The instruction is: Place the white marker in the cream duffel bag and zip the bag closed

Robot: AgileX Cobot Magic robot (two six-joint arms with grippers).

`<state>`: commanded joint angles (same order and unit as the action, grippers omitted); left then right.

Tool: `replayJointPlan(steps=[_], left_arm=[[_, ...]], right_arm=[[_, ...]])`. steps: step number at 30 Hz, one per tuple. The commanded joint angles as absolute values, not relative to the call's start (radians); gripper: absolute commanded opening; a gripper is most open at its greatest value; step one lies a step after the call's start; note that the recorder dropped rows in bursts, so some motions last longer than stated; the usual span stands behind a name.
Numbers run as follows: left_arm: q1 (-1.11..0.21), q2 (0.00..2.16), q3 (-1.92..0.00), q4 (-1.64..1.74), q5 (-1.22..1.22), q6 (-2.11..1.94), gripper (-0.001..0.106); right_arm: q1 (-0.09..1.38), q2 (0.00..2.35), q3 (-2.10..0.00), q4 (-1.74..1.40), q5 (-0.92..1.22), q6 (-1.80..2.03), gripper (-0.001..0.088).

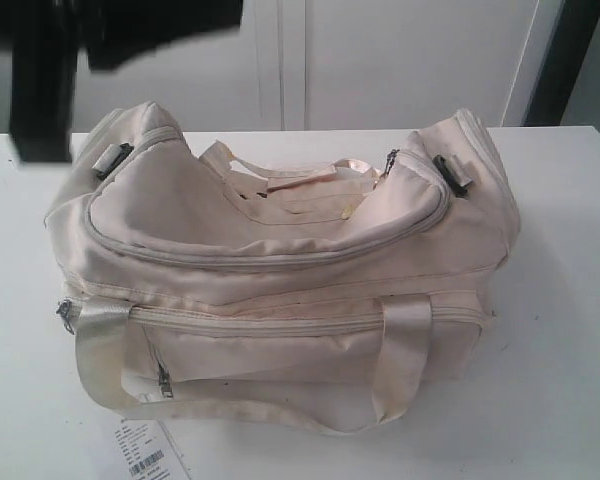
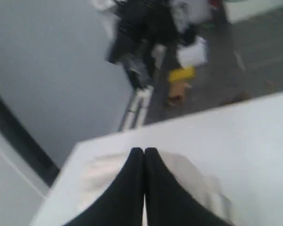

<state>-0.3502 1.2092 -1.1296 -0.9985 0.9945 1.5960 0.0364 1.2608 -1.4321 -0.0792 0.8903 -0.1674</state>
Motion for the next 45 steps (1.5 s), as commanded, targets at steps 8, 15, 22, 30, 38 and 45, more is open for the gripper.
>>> replayJointPlan(steps=[8, 15, 22, 30, 38, 45], left_arm=[[-0.307, 1.209, -1.130, -0.262, 0.829, 0.563, 0.000], [-0.184, 1.180, -1.130, -0.141, 0.784, 0.320, 0.000], [-0.148, 1.091, -1.128, -0.126, 0.765, 0.288, 0.000], [-0.148, 0.857, -0.896, -0.129, 0.457, 0.229, 0.000], [-0.152, 0.661, -0.717, -0.163, 0.305, 0.194, 0.000], [-0.152, 0.545, -0.603, -0.186, 0.225, 0.185, 0.000]], right_arm=[[0.036, 1.225, -1.336, -0.081, 0.882, -0.167, 0.0000], [0.036, 1.173, -1.250, -0.083, 0.831, -0.145, 0.0000], [0.036, 1.065, -1.121, -0.083, 0.728, -0.121, 0.0000], [0.036, 0.835, -0.904, -0.083, 0.558, -0.050, 0.0000], [0.036, 0.652, -0.726, -0.083, 0.396, -0.037, 0.0000], [0.038, 0.514, -0.602, -0.081, 0.271, -0.022, 0.0000]])
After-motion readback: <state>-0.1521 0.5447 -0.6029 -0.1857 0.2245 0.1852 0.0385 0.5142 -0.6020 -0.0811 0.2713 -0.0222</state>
